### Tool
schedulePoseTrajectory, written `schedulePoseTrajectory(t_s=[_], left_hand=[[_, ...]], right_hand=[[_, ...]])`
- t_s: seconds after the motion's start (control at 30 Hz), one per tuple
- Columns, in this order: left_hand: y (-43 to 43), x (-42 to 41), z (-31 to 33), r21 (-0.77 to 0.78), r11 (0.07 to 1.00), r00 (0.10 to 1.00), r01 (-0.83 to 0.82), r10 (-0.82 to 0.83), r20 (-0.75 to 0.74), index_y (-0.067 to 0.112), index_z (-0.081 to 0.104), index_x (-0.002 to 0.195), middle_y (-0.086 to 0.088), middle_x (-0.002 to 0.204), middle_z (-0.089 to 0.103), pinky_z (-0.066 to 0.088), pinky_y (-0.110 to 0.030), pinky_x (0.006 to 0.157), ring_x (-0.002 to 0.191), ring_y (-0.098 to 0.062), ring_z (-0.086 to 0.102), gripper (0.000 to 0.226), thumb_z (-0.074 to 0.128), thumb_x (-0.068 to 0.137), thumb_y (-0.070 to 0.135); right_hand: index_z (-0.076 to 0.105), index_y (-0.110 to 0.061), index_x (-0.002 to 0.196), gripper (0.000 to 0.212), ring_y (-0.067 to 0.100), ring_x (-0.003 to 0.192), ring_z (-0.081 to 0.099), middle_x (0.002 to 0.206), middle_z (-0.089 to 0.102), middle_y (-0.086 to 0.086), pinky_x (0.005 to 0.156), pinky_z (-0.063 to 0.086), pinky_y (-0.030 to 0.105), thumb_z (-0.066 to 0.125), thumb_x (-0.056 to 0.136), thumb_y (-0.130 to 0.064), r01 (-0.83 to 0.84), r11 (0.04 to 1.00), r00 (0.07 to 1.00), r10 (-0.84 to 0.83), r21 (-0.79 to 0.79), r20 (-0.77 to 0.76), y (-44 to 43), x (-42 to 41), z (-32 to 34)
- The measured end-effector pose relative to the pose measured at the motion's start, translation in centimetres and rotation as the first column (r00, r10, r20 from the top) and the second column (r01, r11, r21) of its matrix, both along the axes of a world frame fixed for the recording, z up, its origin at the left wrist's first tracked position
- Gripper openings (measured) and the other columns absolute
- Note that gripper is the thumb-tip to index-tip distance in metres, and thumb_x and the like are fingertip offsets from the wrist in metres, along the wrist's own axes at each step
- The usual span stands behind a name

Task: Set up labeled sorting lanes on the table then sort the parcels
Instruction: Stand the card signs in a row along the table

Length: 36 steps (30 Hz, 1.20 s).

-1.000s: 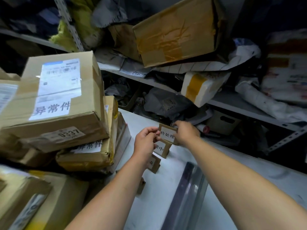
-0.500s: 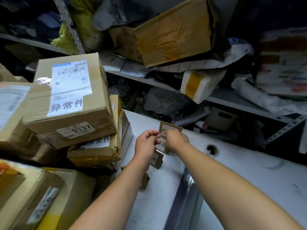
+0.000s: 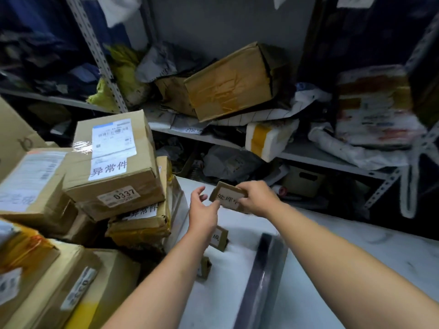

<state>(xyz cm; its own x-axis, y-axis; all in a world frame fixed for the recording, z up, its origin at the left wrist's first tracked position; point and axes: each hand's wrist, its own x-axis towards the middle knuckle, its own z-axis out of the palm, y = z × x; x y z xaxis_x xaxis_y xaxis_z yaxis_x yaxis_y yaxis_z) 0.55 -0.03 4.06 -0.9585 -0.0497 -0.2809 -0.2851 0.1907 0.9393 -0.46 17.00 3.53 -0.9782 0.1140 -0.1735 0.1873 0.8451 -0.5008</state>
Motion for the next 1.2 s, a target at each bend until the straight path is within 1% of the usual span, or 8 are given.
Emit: schedulePoseTrajectory(t_s=[0.13, 0.3, 0.47, 0.57, 0.73, 0.87, 1.07, 1.2], left_hand=[[3.1, 1.3, 1.3, -0.065, 0.991, 0.987, 0.115, -0.121, -0.103, 0.028, 0.053, 0.138, 0.01, 0.126, 0.053, 0.043, -0.029, 0.094, 0.118, -0.015, 0.053, 0.043, 0.063, 0.097, 0.021], [8.6, 2.8, 2.0, -0.07, 0.983, 0.976, 0.167, -0.175, -0.127, 0.025, 0.069, 0.101, 0.003, 0.103, 0.072, 0.051, -0.022, 0.077, 0.097, -0.012, 0.065, 0.011, 0.063, 0.095, 0.019], [13.1, 4.5, 1.9, -0.073, 0.967, 0.956, 0.243, -0.252, -0.149, 0.019, 0.066, 0.114, 0.004, 0.108, 0.07, 0.045, -0.016, 0.073, 0.099, -0.01, 0.063, 0.02, 0.064, 0.095, 0.015], [14.5, 5.2, 2.0, -0.079, 0.961, 0.951, 0.266, -0.275, -0.144, 0.022, 0.059, 0.123, 0.007, 0.114, 0.062, 0.042, -0.018, 0.079, 0.104, -0.011, 0.058, 0.032, 0.06, 0.095, 0.009], [15.5, 4.7, 1.7, 0.08, 0.938, 0.941, 0.338, -0.333, -0.066, 0.024, 0.065, 0.101, 0.004, 0.099, 0.069, 0.048, -0.027, 0.071, 0.098, -0.017, 0.067, 0.031, 0.054, 0.092, -0.003], [15.6, 3.7, 0.8, 0.116, 0.934, 0.941, 0.338, -0.336, -0.039, 0.025, 0.065, 0.098, 0.0, 0.104, 0.07, 0.045, -0.029, 0.07, 0.095, -0.016, 0.067, 0.032, 0.053, 0.093, -0.004], [14.9, 2.8, -0.7, 0.112, 0.932, 0.938, 0.346, -0.345, -0.029, 0.02, 0.067, 0.094, 0.003, 0.092, 0.07, 0.045, -0.02, 0.064, 0.083, -0.011, 0.061, 0.025, 0.064, 0.088, -0.004], [14.0, 2.7, -1.9, 0.105, 0.945, 0.949, 0.309, -0.313, 0.027, 0.02, 0.066, 0.093, 0.006, 0.09, 0.07, 0.043, -0.021, 0.065, 0.081, -0.009, 0.062, 0.027, 0.062, 0.088, -0.006]], right_hand=[[0.072, -0.037, 0.124, 0.042, 0.015, 0.107, 0.066, 0.116, 0.073, -0.008, 0.09, 0.057, 0.037, 0.07, 0.089, -0.015, 0.027, 0.993, 0.993, -0.04, -0.111, -0.114, 3.9, 3.5, 3.0], [0.074, -0.036, 0.121, 0.04, 0.014, 0.109, 0.067, 0.116, 0.075, -0.009, 0.094, 0.056, 0.035, 0.071, 0.086, -0.016, 0.123, 0.978, 0.975, -0.151, -0.167, -0.164, 8.8, 7.8, 3.1], [0.074, -0.032, 0.12, 0.037, 0.015, 0.11, 0.066, 0.119, 0.073, -0.008, 0.098, 0.053, 0.035, 0.071, 0.087, -0.016, 0.213, 0.958, 0.949, -0.249, -0.19, -0.193, 13.5, 10.2, 2.0], [0.069, -0.03, 0.128, 0.039, 0.022, 0.116, 0.064, 0.126, 0.069, -0.001, 0.1, 0.052, 0.038, 0.07, 0.09, -0.018, 0.271, 0.956, 0.948, -0.285, -0.112, -0.142, 16.2, 10.6, 0.3], [0.068, -0.031, 0.129, 0.038, 0.023, 0.111, 0.064, 0.124, 0.068, 0.001, 0.092, 0.055, 0.035, 0.066, 0.095, -0.015, 0.282, 0.959, 0.959, -0.283, -0.03, -0.021, 17.9, 10.0, -3.9], [0.07, -0.034, 0.122, 0.036, 0.023, 0.108, 0.067, 0.117, 0.072, 0.0, 0.09, 0.058, 0.039, 0.065, 0.092, -0.014, 0.242, 0.97, 0.968, -0.241, 0.002, 0.064, 16.8, 8.2, -5.7], [0.071, -0.029, 0.119, 0.033, 0.026, 0.104, 0.066, 0.115, 0.071, 0.002, 0.078, 0.047, 0.027, 0.06, 0.092, -0.012, 0.196, 0.98, 0.969, -0.201, 0.043, 0.142, 15.7, 6.3, -8.5], [0.071, -0.027, 0.118, 0.034, 0.027, 0.103, 0.067, 0.116, 0.071, 0.005, 0.082, 0.054, 0.031, 0.061, 0.09, -0.01, 0.244, 0.969, 0.956, -0.246, 0.032, 0.158, 15.8, 6.2, -9.6]])
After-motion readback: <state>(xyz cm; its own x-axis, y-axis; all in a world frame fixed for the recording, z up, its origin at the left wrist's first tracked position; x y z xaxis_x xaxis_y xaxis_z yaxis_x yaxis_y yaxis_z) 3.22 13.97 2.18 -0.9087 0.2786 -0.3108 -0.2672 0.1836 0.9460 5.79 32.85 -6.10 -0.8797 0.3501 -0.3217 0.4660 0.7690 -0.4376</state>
